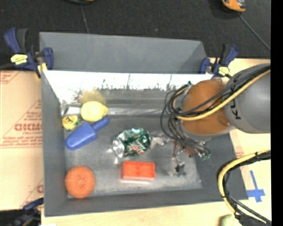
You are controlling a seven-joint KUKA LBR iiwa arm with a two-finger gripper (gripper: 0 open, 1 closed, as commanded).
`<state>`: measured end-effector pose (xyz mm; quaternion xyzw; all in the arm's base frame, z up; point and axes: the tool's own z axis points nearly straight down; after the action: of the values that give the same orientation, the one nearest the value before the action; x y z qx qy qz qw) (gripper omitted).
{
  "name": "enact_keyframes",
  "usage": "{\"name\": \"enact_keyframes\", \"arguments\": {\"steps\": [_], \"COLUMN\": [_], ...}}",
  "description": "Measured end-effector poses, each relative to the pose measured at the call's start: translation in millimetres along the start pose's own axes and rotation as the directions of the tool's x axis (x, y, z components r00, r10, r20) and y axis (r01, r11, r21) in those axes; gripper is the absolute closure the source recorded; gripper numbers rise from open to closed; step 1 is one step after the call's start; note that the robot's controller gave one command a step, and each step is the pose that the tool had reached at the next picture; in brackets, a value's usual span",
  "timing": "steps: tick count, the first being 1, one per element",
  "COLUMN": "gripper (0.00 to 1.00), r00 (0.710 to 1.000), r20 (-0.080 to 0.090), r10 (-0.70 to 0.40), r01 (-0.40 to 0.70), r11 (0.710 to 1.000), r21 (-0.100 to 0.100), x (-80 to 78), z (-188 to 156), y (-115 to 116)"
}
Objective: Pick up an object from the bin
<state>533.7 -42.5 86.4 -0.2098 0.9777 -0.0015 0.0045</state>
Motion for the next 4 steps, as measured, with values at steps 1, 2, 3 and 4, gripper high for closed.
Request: {"name": "enact_keyframes", "arguments": {"steps": [1,2,3,4], "gripper": [0.0,0.0,1.0,1.0], "r00": [1.0,0.972,0.956,0.956], "r20": [-0.001,-0.001,0.006,0.006], "r10": [-0.03,-0.235,-0.294,-0.294], "r01": [0.03,0.235,0.294,0.294], "r11": [1.0,0.972,0.956,0.956], "r21": [0.003,-0.001,0.008,0.008], "x": [-58.8,-97.1,-128.6,-128.6], "z": [11.3,15.1,15.0,15.0], "y": [-18.5,31.7,85.3,85.3]}}
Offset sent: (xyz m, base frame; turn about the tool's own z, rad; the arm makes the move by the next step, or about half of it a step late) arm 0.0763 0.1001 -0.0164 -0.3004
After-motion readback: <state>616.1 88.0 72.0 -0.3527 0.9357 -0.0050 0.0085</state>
